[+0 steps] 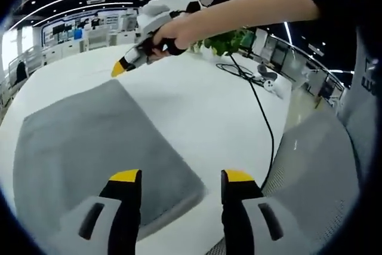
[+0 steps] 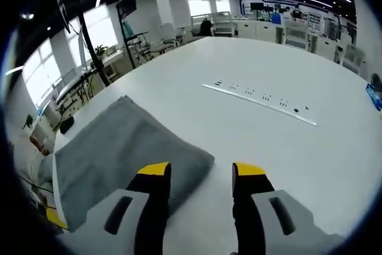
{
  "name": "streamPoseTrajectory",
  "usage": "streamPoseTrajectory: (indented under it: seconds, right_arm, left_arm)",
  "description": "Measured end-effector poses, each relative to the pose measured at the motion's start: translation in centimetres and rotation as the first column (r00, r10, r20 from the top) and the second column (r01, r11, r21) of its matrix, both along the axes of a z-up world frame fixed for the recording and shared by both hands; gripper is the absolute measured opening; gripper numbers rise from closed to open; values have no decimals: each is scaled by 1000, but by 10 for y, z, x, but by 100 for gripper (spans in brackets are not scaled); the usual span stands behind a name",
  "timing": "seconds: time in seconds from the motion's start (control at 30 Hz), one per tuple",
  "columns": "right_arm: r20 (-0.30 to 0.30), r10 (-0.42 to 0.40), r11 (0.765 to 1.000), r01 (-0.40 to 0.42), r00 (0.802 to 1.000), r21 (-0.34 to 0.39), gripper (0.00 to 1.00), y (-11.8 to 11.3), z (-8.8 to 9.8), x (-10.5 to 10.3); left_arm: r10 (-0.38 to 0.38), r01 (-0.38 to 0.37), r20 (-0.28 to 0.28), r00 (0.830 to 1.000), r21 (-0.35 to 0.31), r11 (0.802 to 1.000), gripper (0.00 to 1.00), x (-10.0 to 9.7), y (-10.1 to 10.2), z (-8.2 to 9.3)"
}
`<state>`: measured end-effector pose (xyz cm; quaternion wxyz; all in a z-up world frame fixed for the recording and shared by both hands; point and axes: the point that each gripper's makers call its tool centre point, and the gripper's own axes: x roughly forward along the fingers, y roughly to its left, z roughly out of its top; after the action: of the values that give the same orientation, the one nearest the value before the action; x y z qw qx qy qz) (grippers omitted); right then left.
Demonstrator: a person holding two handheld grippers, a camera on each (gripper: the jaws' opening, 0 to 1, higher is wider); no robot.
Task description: Fold the towel on the table until its edges align and the towel forms a compact rectangular stack.
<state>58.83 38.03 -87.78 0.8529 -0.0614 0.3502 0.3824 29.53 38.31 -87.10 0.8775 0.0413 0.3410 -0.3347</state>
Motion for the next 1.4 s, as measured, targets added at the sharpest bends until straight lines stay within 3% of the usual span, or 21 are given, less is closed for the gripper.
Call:
streamPoseTrajectory:
  seconds: [0.17,0.3,0.63,0.73,0.9,1.1,1.2,1.4]
  right_arm:
    - [-17,0,1000,0,1000,-6,39,-3,-9,-5]
    - [-34,4,1000,-4,999,-8,38,-3,-14,-6]
    - [-54,3,1000,-4,999,-11,31,0,-25,-4]
    - [-61,7,1000,-7,998,-4,26,2,-29,-3]
    - [-76,22,1000,-22,997,9,16,10,-35,-5]
    - [-63,24,1000,-25,998,-6,7,10,-36,-8]
    - [-39,42,999,-44,998,-28,5,9,-36,-9]
    - [-5,68,995,-68,998,-66,3,3,-37,-4]
  left_arm:
    - [-86,87,-46,995,21,996,48,-10,-12,-11]
    - [-141,143,-56,988,28,989,38,-16,-21,-16]
    - [-181,189,-99,979,86,978,29,-19,-25,-34]
    - [-227,242,-102,968,171,955,28,-17,-21,-42]
    - [-251,269,-111,962,203,941,25,-14,-24,-46]
    - [-279,291,-83,957,253,923,21,-14,-21,-47]
    - [-309,317,-73,948,306,898,18,-13,-21,-48]
    - [-357,366,-92,930,339,866,17,-11,-33,-48]
